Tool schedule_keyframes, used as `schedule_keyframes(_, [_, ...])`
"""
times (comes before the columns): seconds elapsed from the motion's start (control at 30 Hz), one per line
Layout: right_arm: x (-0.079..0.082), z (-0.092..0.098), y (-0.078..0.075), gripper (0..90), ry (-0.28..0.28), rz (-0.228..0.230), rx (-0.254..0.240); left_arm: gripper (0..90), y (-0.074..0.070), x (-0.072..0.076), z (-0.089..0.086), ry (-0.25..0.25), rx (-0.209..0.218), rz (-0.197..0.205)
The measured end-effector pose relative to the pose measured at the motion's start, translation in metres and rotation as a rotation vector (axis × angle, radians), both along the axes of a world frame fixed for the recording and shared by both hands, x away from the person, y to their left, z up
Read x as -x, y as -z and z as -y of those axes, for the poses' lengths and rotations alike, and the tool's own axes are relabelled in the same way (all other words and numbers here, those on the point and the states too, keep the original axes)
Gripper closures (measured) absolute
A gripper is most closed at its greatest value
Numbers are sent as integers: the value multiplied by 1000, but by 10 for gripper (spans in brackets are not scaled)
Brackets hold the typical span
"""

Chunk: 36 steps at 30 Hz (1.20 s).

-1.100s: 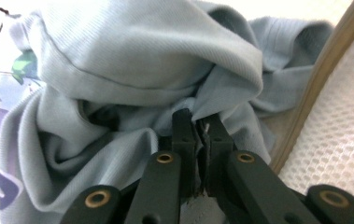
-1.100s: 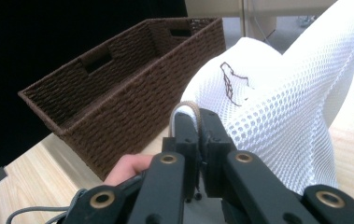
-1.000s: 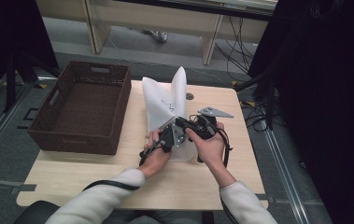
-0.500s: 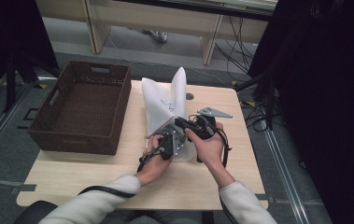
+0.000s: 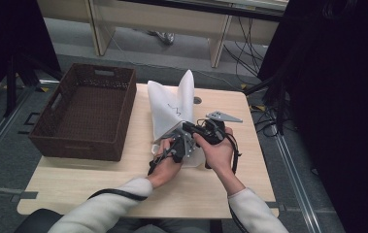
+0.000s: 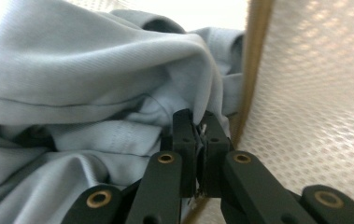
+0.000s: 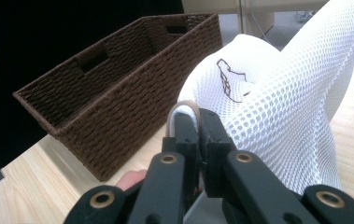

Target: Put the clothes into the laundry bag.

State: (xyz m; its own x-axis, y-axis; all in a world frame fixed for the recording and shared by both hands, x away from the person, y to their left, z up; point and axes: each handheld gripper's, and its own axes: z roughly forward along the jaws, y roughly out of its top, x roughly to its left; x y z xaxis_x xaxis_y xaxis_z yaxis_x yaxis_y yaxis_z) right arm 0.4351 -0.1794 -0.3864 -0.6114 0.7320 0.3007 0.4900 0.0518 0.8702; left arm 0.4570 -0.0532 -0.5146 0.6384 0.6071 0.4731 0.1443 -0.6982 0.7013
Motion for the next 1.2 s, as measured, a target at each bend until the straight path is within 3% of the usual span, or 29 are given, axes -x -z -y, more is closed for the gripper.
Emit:
schedule_keyframes(0.07, [-1, 2, 0, 879, -12, 7, 5, 862, 0, -2, -1, -19, 3, 19])
schedule_keyframes(0.1, [-2, 2, 0, 879, -11, 10, 7, 861, 2, -3, 0, -27, 34, 26])
schedule_keyframes(0.13, [-2, 2, 1, 879, -11, 10, 7, 858, 2, -2, -1, -55, 21, 67])
schedule_keyframes(0.17, [-3, 2, 2, 879, -10, 36, 11, 855, 0, -3, -2, -57, -3, 58])
schedule_keyframes(0.2, [-2, 2, 2, 879, -6, 15, 9, 850, 2, -4, -2, -59, 21, 64])
schedule_keyframes(0.3, [-2, 2, 2, 879, -12, 0, 10, 825, 3, -4, -1, -53, 22, 69])
schedule_keyframes(0.33, [-3, 2, 3, 879, -12, 17, 14, 813, 1, -4, -3, -45, -27, 59])
schedule_keyframes(0.37, [-3, 2, 3, 879, -12, 23, 15, 794, 1, -4, -3, -41, -37, 63])
schedule_keyframes(0.4, [-2, 2, 2, 879, -14, -2, 6, 767, 5, -4, -1, -18, 23, 23])
schedule_keyframes(0.43, [-3, 2, 2, 879, -12, -3, 9, 733, 2, -3, -4, 15, -13, -4])
schedule_keyframes(0.53, [-4, 3, 4, 879, -7, 13, 18, 652, 2, 2, -8, 28, 8, -15])
schedule_keyframes(0.57, [-3, 2, 4, 878, 6, -11, 9, 626, 1, 4, -10, 40, 9, -28])
schedule_keyframes(0.6, [-4, 3, 5, 878, 0, 2, 15, 609, 0, 6, -12, 74, 21, -55])
schedule_keyframes(0.67, [-3, 2, 5, 878, 2, -3, 13, 587, -4, 11, -18, 77, 17, -39])
schedule_keyframes(0.77, [-3, 2, 5, 878, 1, -11, 8, 574, -13, 21, -30, 92, 50, -72])
schedule_keyframes(0.83, [-5, 2, 7, 878, -9, 9, 27, 567, -19, 28, -37, 115, 58, -78])
schedule_keyframes(0.9, [-3, 1, 8, 878, -2, -19, 25, 564, -24, 35, -44, 125, 70, -83])
schedule_keyframes(0.97, [-3, 2, 10, 878, -8, -9, 30, 564, -29, 44, -52, 139, 99, -98])
schedule_keyframes(1.03, [-4, 3, 12, 878, -19, 3, 51, 564, -36, 53, -63, 162, 101, -107])
schedule_keyframes(1.07, [-3, 2, 12, 878, -7, -25, 41, 565, -38, 56, -67, 166, 109, -110])
schedule_keyframes(1.13, [-3, 2, 15, 878, -17, -4, 59, 565, -42, 62, -75, 171, 124, -118])
schedule_keyframes(1.2, [-2, 2, 16, 878, -16, -16, 79, 566, -46, 67, -87, 170, 127, -123])
